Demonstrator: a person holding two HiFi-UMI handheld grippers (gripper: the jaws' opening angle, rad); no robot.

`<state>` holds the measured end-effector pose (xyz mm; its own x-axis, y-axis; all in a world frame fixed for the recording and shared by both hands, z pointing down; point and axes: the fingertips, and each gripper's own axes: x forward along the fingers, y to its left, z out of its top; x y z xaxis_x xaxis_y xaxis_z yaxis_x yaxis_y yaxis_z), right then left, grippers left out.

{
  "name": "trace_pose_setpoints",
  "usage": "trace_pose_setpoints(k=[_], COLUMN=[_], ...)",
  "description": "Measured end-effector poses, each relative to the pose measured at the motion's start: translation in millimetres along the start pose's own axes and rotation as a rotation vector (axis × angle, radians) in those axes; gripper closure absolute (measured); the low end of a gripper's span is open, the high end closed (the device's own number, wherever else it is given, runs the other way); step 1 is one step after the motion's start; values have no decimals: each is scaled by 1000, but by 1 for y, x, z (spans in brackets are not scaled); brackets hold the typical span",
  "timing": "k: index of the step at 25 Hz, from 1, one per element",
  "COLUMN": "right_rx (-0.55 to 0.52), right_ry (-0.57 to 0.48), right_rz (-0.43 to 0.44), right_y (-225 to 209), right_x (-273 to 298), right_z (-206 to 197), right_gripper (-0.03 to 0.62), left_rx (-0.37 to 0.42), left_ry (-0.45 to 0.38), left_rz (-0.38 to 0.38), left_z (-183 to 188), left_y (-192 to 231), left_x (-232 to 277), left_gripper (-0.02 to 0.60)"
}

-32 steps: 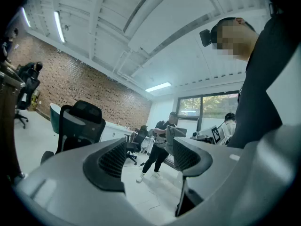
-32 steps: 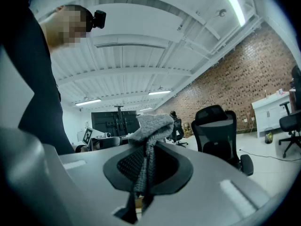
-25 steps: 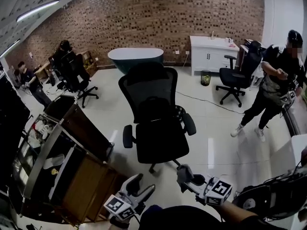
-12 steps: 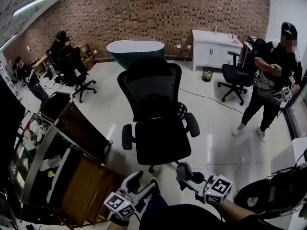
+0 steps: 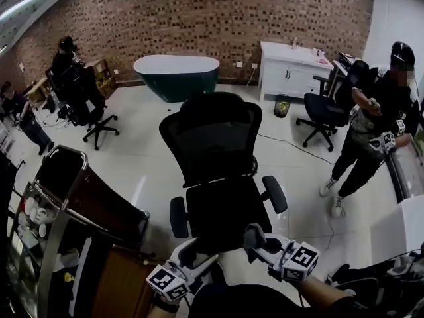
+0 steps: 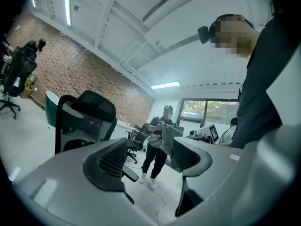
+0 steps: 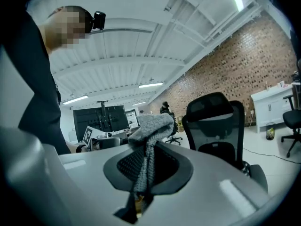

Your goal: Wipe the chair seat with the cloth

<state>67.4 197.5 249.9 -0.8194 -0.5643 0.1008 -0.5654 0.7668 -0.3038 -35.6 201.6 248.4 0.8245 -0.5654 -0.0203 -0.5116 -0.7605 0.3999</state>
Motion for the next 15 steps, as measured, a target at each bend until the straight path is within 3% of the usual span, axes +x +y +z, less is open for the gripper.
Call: trace_pose_setpoints(k=[7,15], right_rx=[34,64], right_ry=[-12,12], right_rz=[-26,25], right_y=[-39,-73], right_x=[77,125], right_z=[28,22], right_gripper=[563,565], left_rx=[-1,-45], left_ry=[34,46], left_rz=[-37,-12], left_z=[35,30], left_y=[77,123], left_x=[20,36], left_gripper=[249,249])
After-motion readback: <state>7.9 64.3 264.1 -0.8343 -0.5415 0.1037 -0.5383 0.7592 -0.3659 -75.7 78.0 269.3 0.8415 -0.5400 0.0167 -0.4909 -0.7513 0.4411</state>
